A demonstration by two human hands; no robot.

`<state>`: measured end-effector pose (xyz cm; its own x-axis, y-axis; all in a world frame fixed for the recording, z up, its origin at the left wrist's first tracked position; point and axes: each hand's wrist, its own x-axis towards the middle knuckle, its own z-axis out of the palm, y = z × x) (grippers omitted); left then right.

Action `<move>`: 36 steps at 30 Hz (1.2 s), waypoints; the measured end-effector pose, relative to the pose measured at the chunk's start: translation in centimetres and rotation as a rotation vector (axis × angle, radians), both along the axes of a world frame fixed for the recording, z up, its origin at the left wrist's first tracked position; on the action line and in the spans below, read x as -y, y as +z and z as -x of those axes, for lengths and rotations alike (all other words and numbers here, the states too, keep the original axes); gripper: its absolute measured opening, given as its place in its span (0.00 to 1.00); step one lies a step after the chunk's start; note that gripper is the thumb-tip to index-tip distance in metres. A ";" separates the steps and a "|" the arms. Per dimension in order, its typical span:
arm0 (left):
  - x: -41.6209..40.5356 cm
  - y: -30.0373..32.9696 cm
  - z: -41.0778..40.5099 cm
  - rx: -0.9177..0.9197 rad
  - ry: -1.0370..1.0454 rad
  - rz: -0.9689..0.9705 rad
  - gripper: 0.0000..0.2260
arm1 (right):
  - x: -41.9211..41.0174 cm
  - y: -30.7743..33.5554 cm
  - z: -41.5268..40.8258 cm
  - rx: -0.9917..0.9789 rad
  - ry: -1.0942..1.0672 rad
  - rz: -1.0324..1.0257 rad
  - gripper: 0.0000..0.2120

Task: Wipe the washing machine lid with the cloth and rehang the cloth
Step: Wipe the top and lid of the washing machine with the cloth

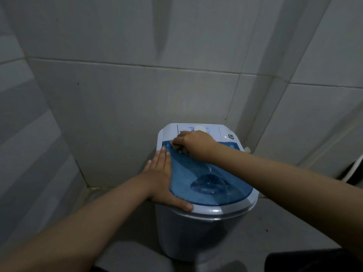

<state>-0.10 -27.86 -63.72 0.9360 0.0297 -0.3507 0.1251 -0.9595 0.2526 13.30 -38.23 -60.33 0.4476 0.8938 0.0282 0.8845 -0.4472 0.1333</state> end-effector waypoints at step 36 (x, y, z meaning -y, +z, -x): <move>0.1 -0.2 0.1 0.008 0.034 -0.012 0.69 | -0.9 -1.1 0.0 -0.028 0.046 -0.073 0.16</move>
<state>-0.23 -27.91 -63.91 0.9373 0.0659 -0.3422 0.1558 -0.9576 0.2424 13.33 -37.33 -61.43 0.4076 0.9095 0.0821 0.9073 -0.4135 0.0766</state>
